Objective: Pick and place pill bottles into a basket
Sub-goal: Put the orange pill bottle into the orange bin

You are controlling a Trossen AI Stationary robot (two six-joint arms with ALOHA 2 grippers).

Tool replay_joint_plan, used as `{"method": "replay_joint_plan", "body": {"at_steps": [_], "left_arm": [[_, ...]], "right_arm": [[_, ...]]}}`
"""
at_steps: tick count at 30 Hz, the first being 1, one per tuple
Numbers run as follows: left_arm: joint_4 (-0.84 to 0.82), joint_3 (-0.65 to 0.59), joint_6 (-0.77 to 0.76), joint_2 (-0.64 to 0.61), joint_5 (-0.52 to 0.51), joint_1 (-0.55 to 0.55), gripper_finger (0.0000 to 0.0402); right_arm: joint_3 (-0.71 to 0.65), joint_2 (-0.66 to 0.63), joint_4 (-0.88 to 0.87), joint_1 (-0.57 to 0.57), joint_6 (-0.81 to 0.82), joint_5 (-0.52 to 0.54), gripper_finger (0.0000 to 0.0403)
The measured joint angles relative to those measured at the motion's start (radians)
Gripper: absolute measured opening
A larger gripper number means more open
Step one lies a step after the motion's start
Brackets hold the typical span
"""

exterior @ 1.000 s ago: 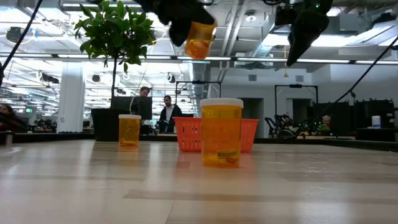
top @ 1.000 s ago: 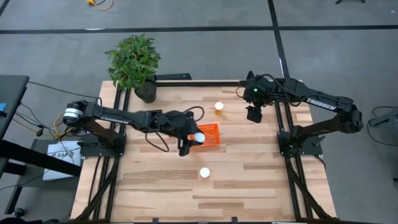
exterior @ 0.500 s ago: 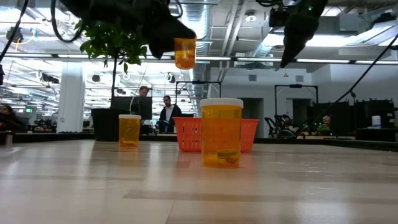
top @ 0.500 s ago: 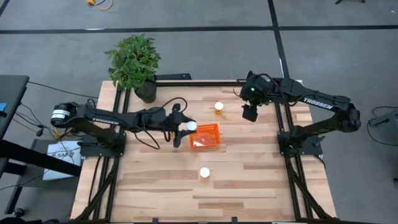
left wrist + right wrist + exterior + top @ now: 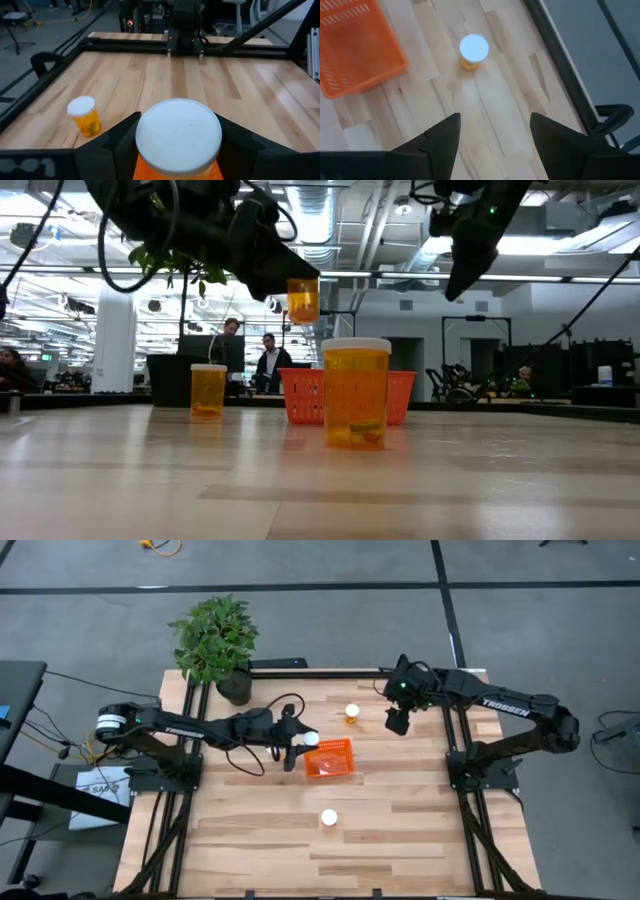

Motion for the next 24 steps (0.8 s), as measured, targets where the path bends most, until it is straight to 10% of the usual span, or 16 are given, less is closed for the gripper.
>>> {"method": "replay_joint_plan", "body": {"at_steps": [24], "left_arm": [[0.121,-0.009,-0.028,0.188,0.090,0.046,0.0201]], "right_arm": [[-0.076,0.000,0.060,0.000,-0.012,-0.001,0.0235]]}}
